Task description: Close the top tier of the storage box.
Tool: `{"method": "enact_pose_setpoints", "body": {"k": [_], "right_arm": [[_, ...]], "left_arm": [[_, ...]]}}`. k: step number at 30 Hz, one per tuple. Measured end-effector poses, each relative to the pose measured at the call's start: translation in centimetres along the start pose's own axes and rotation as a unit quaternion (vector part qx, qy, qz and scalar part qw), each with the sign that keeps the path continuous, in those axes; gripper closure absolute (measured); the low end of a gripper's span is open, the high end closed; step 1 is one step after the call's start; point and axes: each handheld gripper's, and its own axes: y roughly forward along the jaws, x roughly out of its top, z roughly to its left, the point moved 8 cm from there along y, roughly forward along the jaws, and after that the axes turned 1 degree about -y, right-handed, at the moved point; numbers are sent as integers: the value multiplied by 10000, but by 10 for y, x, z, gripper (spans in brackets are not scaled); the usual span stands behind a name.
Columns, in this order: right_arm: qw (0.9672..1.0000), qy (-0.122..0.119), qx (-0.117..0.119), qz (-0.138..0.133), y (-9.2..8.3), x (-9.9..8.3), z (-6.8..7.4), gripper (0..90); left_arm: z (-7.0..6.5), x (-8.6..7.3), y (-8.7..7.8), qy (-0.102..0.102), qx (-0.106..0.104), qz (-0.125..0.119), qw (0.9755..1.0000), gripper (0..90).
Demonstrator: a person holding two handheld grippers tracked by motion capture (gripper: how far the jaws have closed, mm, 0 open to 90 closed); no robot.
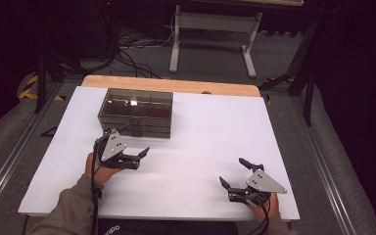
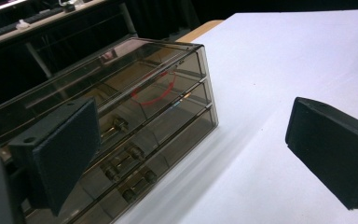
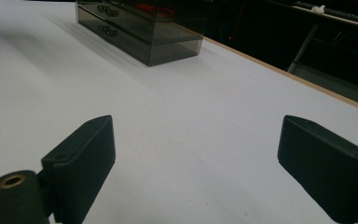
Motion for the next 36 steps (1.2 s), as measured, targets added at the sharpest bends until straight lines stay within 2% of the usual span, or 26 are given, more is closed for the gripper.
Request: {"method": "enact_pose_setpoints", "body": {"k": [8,10,17,22,24,26,27,29,35,36], "right_arm": [[10000,2,0,-31,1,2,1,120],[10000,-5,45,-20,2,2,2,120],[9999,97,70,-101,0,5,3,123],[9999,73,50,-59,0,3,3,123],[9999,90,70,-61,-1,3,3,123],[9999,72,107,-67,-1,3,4,123],[9999,67,112,-66,-2,3,5,123],[9999,41,134,-66,-2,3,6,123],[9999,36,120,-78,-2,3,6,122],[9999,39,119,-85,-2,3,6,122]], "left_arm": [[-6,-1,-11,38,31,-40,10000,46],[-7,-3,-13,112,61,-7,9999,49],[-12,-4,-18,117,-15,0,9999,49],[-16,-10,-23,104,-119,78,9998,48],[-17,-11,-25,120,-95,80,9999,48],[-19,-11,-26,112,-172,87,9998,47],[-19,-12,-26,199,-137,120,9996,47],[-22,-13,-25,166,-213,133,9995,47],[-24,-17,-26,318,-196,223,9991,46],[-25,-18,-26,294,-207,224,9991,46]]}}
